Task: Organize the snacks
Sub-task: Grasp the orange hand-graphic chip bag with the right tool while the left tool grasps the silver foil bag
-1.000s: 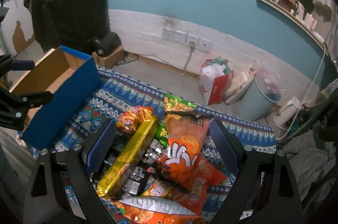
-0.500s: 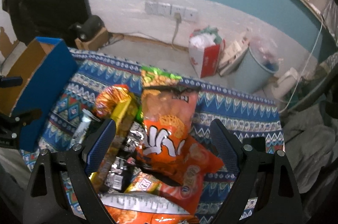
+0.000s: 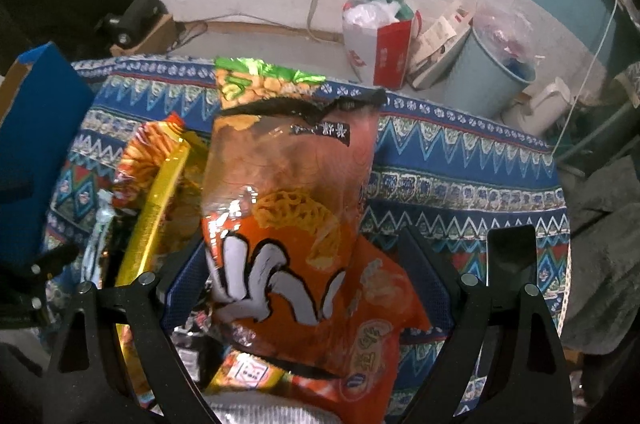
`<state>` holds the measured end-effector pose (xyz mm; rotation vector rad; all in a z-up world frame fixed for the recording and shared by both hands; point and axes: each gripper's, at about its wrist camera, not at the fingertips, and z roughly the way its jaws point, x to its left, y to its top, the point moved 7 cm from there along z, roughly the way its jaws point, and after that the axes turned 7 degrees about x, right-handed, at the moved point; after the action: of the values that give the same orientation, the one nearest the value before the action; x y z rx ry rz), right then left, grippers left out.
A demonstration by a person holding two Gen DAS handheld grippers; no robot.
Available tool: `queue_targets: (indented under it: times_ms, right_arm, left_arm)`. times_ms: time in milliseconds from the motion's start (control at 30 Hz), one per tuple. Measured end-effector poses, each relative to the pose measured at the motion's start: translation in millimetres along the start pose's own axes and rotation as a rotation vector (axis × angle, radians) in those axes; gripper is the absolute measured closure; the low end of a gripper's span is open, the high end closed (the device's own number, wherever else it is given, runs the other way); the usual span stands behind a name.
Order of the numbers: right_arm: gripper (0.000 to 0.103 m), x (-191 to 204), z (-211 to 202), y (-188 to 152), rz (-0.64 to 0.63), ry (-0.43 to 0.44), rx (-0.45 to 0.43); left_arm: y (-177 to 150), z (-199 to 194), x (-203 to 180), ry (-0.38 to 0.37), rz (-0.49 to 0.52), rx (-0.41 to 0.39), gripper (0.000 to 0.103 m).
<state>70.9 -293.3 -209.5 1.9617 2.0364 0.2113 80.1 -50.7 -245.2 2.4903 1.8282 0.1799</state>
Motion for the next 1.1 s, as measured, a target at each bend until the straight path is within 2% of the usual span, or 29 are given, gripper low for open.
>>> queue_targets:
  times_ms: [200,267,333,367,433,500,567,600,733,1100]
  right_arm:
    - [0.016,3,13,-3,-0.013,0.013,0.024]
    - [0.025,5,15,-4,-0.020,0.022,0.025]
    - [0.033,7,17,-6,-0.028,0.039,0.031]
    - [0.035,8,18,-7,-0.031,0.037,0.035]
    - [0.039,9,19,-8,-0.041,0.024,0.031]
    - [0.047,9,18,-8,-0.044,0.021,0.022]
    - [0.052,7,15,-8,-0.045,0.021,0.014]
    - [0.052,6,13,-9,-0.047,0.016,0.012]
    - [0.055,5,4,-9,-0.041,0.011,-0.008]
    - [0.055,12,-34,-2,-0.044,0.026,-0.092]
  left_arm:
    - [3,26,-3,-0.020,0.001,0.052,0.017]
    - [4,31,-4,-0.040,-0.007,0.051,0.017]
    - [6,32,-5,-0.029,0.004,0.042,0.020]
    - [5,32,-7,-0.022,0.020,0.038,0.023]
    - [5,31,-9,-0.014,0.036,0.031,0.030]
    - [5,32,-14,-0.001,0.062,0.023,0.051]
    - [4,32,-18,0.017,0.085,0.022,0.065]
    - [3,32,-18,0.023,0.095,0.024,0.068]
    - [-2,38,-21,0.019,0.086,0.020,0.069]
    - [2,-14,0,0.022,0.056,-0.089,0.070]
